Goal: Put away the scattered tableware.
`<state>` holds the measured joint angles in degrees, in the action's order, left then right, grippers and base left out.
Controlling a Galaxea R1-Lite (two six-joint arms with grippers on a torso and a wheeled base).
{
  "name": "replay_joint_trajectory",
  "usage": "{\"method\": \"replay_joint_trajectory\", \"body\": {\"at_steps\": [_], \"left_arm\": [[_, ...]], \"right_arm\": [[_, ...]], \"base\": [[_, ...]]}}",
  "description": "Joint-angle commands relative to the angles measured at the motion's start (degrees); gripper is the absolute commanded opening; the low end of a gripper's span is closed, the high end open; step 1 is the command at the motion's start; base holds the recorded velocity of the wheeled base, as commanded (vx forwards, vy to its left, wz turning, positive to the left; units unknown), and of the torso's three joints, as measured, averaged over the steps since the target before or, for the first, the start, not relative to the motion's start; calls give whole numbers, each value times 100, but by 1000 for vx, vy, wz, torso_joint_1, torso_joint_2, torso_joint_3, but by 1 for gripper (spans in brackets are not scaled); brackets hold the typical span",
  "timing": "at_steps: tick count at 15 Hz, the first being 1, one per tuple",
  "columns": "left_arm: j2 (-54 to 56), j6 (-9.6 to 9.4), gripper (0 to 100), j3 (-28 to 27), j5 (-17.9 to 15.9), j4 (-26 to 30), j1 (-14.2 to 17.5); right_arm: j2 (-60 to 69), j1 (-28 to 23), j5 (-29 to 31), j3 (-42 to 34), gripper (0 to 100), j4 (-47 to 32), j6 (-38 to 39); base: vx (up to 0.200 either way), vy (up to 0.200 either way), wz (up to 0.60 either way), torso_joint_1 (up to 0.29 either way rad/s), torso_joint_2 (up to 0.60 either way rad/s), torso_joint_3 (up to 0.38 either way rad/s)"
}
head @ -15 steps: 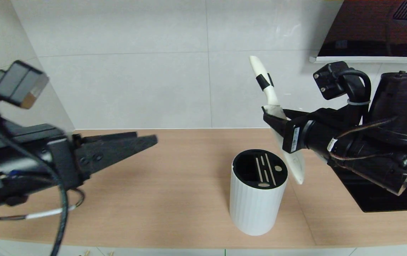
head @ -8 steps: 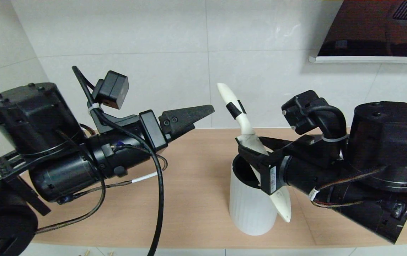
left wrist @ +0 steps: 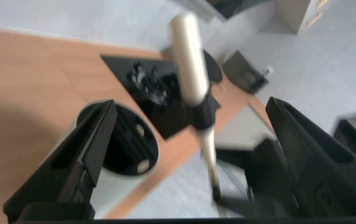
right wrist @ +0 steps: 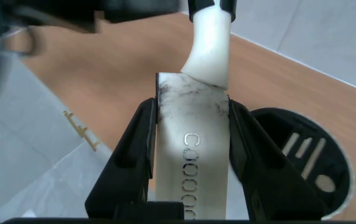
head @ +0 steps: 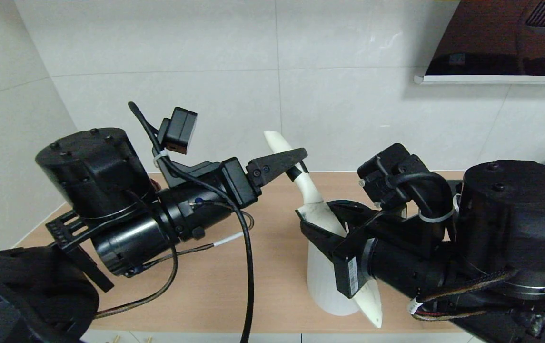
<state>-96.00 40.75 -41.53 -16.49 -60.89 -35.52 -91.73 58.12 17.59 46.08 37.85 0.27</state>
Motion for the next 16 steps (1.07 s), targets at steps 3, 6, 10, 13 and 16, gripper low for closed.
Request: {"method": "replay_joint_trajectory", "body": {"at_steps": [3,6,10,13,16], "left_arm": [[-209,-6,100,-4,6,-46,-130],[-209,-6,100,-30,23,-54,-130],[-191,-6,0,-39,23,-54,-130],[-200,-15,0,-39,15,-54,-130],[-191,-15,0,-39,15,-46,-130]], "right_arm": [[-90,67,-1,-20,0,38,0],[-81,111,-1,-64,0,47,0],[-64,129,-1,-82,0,38,0],[-55,147,-1,-82,0,47,0],[-2,147,-1,-90,0,56,0]], "base": [[0,0,0,0,0,0],[0,0,0,0,0,0],[0,0,0,0,0,0],[0,0,0,0,0,0],[0,0,0,0,0,0]]}}
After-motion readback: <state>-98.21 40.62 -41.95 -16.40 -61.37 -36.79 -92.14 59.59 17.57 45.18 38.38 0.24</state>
